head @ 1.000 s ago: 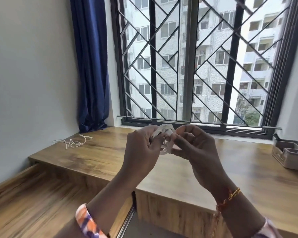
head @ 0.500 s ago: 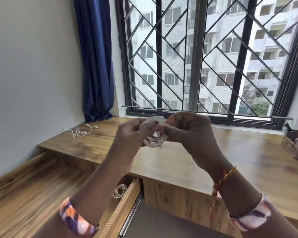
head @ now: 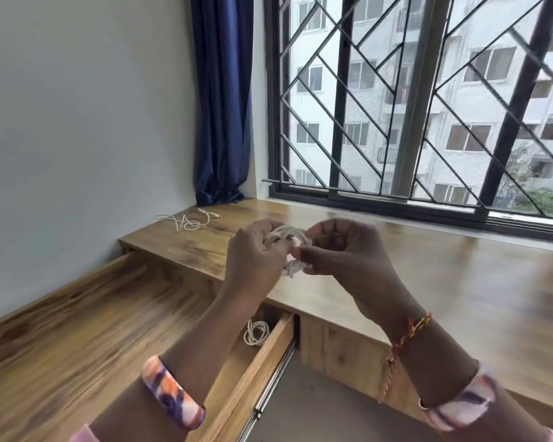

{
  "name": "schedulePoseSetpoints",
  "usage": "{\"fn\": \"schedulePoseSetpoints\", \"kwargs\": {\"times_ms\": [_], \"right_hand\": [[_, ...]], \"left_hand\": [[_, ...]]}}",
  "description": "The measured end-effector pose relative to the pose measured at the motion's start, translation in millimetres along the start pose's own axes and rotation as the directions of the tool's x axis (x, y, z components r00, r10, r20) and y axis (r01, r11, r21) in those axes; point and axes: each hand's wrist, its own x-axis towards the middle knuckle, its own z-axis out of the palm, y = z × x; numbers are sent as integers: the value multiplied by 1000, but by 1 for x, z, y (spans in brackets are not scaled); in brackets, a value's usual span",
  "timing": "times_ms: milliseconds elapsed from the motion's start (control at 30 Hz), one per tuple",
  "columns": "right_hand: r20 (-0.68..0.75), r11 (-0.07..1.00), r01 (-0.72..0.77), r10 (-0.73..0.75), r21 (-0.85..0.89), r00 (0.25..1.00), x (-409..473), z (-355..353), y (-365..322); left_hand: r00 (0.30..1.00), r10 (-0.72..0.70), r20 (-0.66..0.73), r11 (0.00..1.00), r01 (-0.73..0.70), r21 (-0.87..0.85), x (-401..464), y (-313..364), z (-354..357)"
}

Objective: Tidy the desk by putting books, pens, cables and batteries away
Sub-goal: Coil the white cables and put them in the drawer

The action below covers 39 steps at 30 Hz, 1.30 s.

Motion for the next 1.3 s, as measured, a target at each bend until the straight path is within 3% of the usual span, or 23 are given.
{"fn": "schedulePoseSetpoints", "kwargs": {"times_ms": [67, 167, 233, 300, 367, 467, 533, 633, 767, 833, 900, 1000, 1133, 1300], "right_hand": [[40, 1000, -4, 5, -30, 999, -2, 7, 6], [20, 998, -21, 22, -54, 1000, 3, 12, 21], [-10, 998, -42, 42, -47, 999, 9, 10, 34], [-27, 995, -95, 94, -41, 995, 16, 11, 51], [-27, 984, -174, 174, -30, 984, 23, 16, 72], [-26, 956, -279, 278, -87, 960, 36, 29, 108], [-31, 932, -326, 325, -157, 945, 48, 42, 138], [4, 898, -378, 389, -226, 921, 64, 62, 172], [162, 869, -406, 461, -282, 873, 86, 77, 197], [168, 853, -356, 443, -382, 881, 99, 76, 211], [79, 804, -268, 362, -530, 929, 111, 66, 225], [-2, 631, -132, 203, -764, 979, 127, 42, 248], [105, 436, 35, 138, -899, 985, 131, 21, 269], [142, 343, 96, 110, -934, 984, 145, 22, 273]], "left_hand": [[989, 116, -95, 977, -96, 192, -1, -9, -4], [995, 101, -7, 958, -95, 269, -4, -23, -7], [984, -70, 163, 976, 34, 214, -4, -36, -8], [908, -242, 342, 968, 251, 17, -1, -49, -13], [805, -346, 482, 849, 487, -204, 3, -65, -20], [724, -414, 551, 778, 596, -199, 3, -89, -26], [716, -450, 534, 764, 618, -185, 2, -116, -23], [710, -592, 382, 670, 697, -255, 5, -149, -19], [620, -749, 232, 533, 773, -345, 19, -196, -22], [570, -798, 196, 473, 793, -384, 23, -220, -25], [519, -839, 164, 416, 805, -423, 25, -240, -24], [425, -896, 131, 327, 830, -453, 28, -271, -12], [298, -950, 90, 217, 840, -497, 31, -302, 17], [305, -951, 54, 224, 796, -562, 31, -325, 51]]}}
